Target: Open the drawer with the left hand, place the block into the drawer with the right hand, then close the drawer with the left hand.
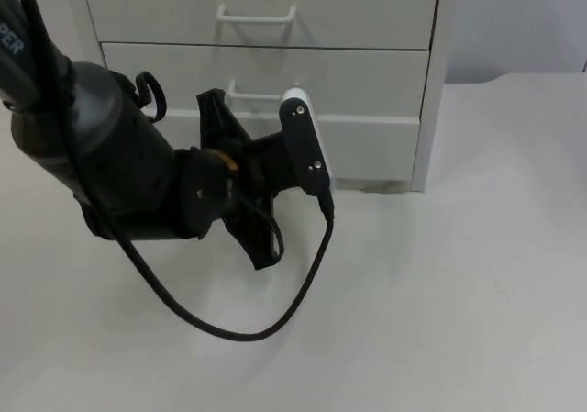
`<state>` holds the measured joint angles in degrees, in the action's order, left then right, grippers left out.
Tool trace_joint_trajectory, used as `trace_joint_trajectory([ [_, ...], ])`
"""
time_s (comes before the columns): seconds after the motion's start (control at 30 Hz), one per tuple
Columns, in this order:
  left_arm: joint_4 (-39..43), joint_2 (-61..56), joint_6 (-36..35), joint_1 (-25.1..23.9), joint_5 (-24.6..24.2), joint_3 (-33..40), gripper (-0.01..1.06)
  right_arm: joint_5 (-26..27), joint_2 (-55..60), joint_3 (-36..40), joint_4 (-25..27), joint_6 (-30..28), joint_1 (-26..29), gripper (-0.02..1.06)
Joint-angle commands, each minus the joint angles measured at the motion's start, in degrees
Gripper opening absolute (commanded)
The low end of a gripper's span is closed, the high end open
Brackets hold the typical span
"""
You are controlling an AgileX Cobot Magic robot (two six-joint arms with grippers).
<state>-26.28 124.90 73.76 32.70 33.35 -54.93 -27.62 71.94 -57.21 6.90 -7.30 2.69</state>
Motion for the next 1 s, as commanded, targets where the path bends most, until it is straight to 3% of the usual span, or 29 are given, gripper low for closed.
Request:
trace_joint_trajectory([
  [0.0,-1.8,-1.8,-0.8,-0.1,2.9,0.7,0.0,0.4,-0.2,0.2,-0.3,0.0,-0.1,1.05],
  [0.3,-2.7,-10.9,-0.6,1.0,0.4,11.9,0.0,0.6,-0.2,0.2,-0.3,0.0,-0.1,1.05],
  [0.5,-1.1,-21.4,-2.8,1.0,-3.9,19.1,0.0,0.6,-0.2,0.2,-0.3,0.0,-0.1,1.05],
  [0.57,1.1,-26.3,-4.6,1.0,-7.8,20.6,0.0,0.6,-0.2,0.2,-0.3,0.0,-0.1,1.05],
  [0.63,6.5,-33.2,-12.9,1.0,-13.6,20.9,0.0,0.6,-0.2,0.2,-0.3,0.0,-0.1,1.05],
  [0.67,6.5,-33.2,-12.9,1.0,-13.6,20.9,0.0,0.6,-0.2,0.2,-0.3,0.0,-0.1,1.05],
  [0.8,17.6,-40.7,-33.3,-0.3,-19.1,20.9,0.0,0.6,-0.2,0.2,-0.3,0.0,-0.1,1.05],
  [0.97,19.9,-44.5,-38.0,-0.7,-24.7,20.9,0.0,0.6,-0.2,0.2,-0.3,0.0,-0.1,1.05],
])
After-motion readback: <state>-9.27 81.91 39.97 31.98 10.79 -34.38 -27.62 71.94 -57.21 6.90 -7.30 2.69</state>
